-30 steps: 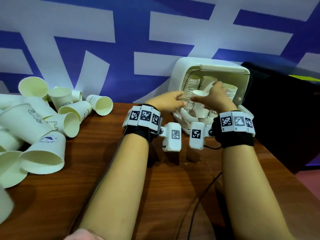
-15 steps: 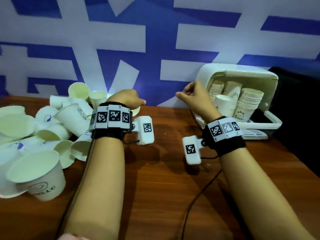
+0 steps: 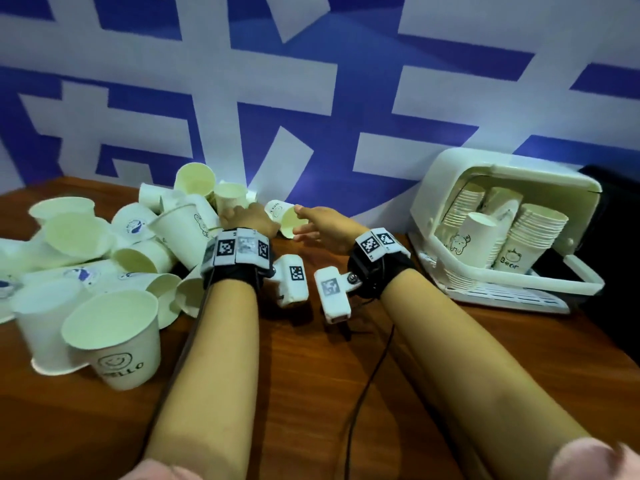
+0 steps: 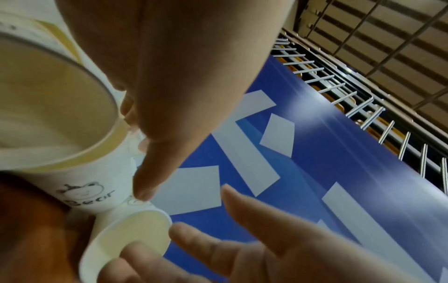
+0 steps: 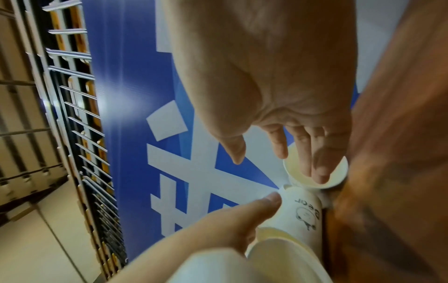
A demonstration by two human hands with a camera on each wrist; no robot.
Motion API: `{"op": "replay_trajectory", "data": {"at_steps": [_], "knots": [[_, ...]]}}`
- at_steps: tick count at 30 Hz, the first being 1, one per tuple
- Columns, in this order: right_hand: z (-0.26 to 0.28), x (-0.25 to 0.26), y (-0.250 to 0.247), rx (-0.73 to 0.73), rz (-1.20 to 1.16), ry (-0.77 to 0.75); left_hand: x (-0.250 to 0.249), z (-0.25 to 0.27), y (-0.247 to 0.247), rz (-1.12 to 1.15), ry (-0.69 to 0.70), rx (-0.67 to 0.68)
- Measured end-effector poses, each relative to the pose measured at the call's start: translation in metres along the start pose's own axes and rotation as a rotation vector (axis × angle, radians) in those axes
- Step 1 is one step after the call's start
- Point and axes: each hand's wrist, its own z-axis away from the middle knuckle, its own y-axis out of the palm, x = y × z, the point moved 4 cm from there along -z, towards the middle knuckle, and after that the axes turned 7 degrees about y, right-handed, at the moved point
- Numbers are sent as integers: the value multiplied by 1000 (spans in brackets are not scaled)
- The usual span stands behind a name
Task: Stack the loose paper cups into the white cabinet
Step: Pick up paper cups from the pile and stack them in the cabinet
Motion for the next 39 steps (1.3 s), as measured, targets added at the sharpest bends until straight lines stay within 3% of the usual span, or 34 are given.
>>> {"op": "replay_trajectory", "data": {"at_steps": [5,13,18,22,26,31,39], "knots": [[-19,-20,16,69,-143,138,-8,1,8,-42,-20,-17],[-21,-30,4,96,-225,151,-26,-3,2,129,149,61],[-12,-35,-7,43,-204,160,-34,0,0,249,209,43],[-4,-36,-25,-28,-164,87,-42,3,6,397,248,122],[15,-33,-56,-119,-113,23,-56,6,1,558,296,108],[63,-23,-97,-150,-106,-165,-93,25,-7,765,511,160],[126,-23,-158,-467,-50,-392,-171,76,-23,800,924,-48]]}}
